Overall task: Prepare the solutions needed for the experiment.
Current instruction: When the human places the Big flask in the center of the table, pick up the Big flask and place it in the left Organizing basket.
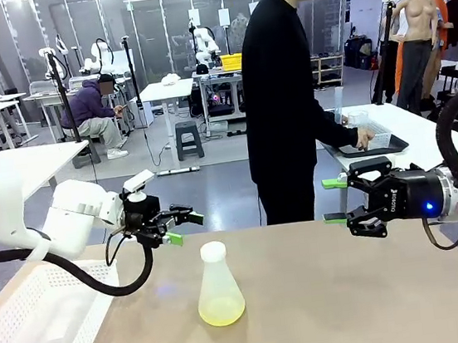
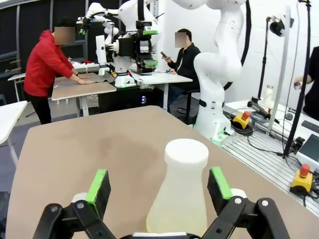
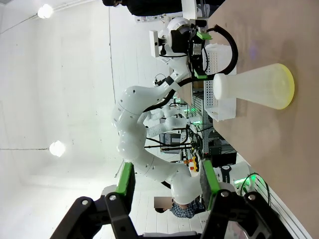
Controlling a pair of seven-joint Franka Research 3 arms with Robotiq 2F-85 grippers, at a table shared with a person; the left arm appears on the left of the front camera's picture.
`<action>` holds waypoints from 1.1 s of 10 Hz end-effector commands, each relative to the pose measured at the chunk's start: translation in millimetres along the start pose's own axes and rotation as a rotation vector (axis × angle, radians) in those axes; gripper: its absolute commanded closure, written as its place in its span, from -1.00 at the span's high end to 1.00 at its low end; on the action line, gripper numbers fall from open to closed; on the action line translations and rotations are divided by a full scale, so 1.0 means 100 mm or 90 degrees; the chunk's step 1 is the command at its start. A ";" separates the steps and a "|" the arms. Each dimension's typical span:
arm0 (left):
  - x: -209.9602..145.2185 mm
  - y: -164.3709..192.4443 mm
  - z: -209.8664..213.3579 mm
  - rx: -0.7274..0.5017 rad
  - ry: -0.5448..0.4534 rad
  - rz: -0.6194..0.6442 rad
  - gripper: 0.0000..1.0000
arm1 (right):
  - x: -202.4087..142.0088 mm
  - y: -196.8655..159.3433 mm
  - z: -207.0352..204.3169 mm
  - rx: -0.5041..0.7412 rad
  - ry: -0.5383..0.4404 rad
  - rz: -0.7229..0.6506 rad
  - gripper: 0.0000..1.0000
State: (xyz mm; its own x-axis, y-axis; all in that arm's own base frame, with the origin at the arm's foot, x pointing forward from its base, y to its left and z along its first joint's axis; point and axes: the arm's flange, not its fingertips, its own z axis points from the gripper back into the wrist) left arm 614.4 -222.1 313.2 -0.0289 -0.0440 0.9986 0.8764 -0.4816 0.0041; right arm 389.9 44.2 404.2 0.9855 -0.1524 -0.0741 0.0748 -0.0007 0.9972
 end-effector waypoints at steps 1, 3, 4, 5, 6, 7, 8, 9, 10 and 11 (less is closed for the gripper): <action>-0.07 0.08 -0.08 -0.043 -0.009 -0.032 1.00 | -0.05 0.00 -0.02 0.010 -0.004 0.001 0.34; -0.18 0.09 -0.24 -0.052 -0.002 -0.032 1.00 | -0.05 0.00 -0.02 0.010 -0.004 0.001 0.34; -0.23 0.08 -0.29 -0.058 -0.006 -0.029 1.00 | -0.05 0.00 -0.02 0.010 -0.004 0.001 0.34; -0.26 0.07 -0.34 -0.065 -0.008 -0.024 1.00 | -0.05 0.00 -0.02 0.010 -0.004 0.001 0.34; -0.30 0.07 -0.36 -0.063 -0.003 -0.022 1.00 | -0.05 0.00 -0.02 0.010 -0.004 0.001 0.34; -0.33 0.07 -0.38 -0.070 -0.004 -0.019 1.00 | -0.05 0.00 -0.02 0.010 -0.004 0.001 0.34; -0.36 0.07 -0.39 -0.076 -0.002 -0.019 1.00 | -0.05 0.00 -0.02 0.010 -0.004 0.001 0.34; -0.40 0.07 -0.43 -0.090 -0.009 -0.022 1.00 | -0.05 0.00 -0.02 0.010 -0.004 0.001 0.34; -0.44 0.07 -0.47 -0.110 -0.018 -0.020 1.00 | -0.05 0.00 -0.02 0.010 -0.004 0.001 0.34; -0.47 0.07 -0.51 -0.109 -0.016 -0.019 1.00 | -0.05 0.00 -0.02 0.010 -0.004 0.001 0.34</action>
State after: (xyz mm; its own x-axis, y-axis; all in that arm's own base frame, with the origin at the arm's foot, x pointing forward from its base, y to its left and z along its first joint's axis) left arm 593.5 -264.3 268.2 -0.0201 -0.0317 0.9993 0.8091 -0.5876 -0.0023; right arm 389.9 44.2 404.2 0.9855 -0.1524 -0.0741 0.0748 -0.0007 0.9972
